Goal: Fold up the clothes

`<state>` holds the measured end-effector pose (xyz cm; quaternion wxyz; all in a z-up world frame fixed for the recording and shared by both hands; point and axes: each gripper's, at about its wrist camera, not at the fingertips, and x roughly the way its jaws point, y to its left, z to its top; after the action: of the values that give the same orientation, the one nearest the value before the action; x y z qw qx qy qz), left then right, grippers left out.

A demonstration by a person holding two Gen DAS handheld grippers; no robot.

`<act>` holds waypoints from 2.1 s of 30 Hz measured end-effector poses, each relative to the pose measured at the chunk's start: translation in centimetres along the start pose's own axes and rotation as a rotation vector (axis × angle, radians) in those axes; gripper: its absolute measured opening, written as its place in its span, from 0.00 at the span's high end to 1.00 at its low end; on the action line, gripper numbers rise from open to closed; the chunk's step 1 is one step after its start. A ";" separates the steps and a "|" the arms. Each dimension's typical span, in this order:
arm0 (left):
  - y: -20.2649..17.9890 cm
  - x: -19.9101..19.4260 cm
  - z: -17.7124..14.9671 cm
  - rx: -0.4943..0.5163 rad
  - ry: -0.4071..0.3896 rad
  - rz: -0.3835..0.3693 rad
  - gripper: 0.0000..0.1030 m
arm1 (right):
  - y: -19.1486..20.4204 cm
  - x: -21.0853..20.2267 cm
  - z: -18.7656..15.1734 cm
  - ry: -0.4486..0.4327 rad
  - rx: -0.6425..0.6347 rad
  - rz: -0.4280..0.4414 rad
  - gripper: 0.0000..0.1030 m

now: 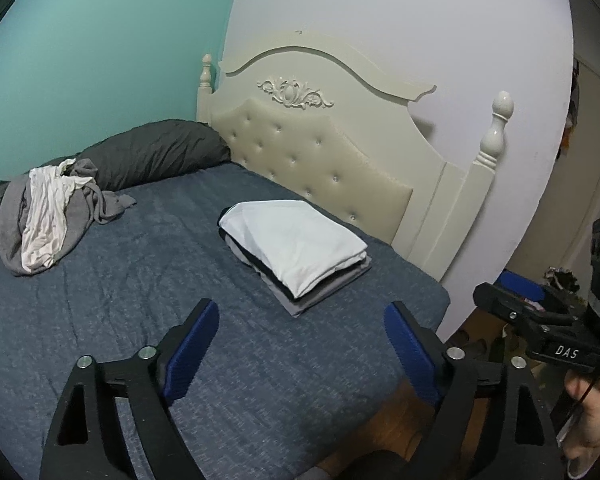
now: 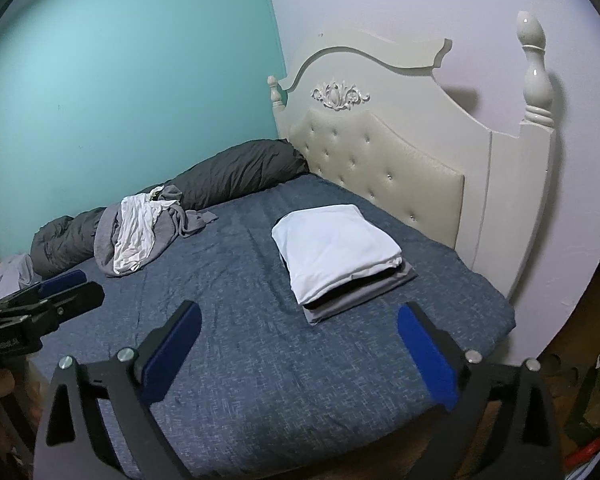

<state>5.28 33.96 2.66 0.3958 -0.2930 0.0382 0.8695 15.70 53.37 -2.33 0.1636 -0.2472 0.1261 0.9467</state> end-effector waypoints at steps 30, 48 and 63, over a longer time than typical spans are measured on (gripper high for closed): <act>1.4 -0.9 -3.8 0.016 -0.001 0.075 0.00 | 0.6 -1.6 -3.2 -0.025 0.004 -0.005 0.01; 1.2 -1.0 -4.7 0.033 0.000 0.094 0.00 | 0.5 -1.0 -4.1 -0.023 0.015 -0.024 0.01; 1.2 -1.2 -4.8 0.025 -0.005 0.086 0.00 | 0.7 -0.8 -4.5 -0.010 0.020 -0.031 0.01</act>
<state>7.40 30.89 -0.86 0.3616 -0.2841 0.0605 0.8860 18.06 51.11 -5.60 0.1815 -0.2430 0.1309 0.9439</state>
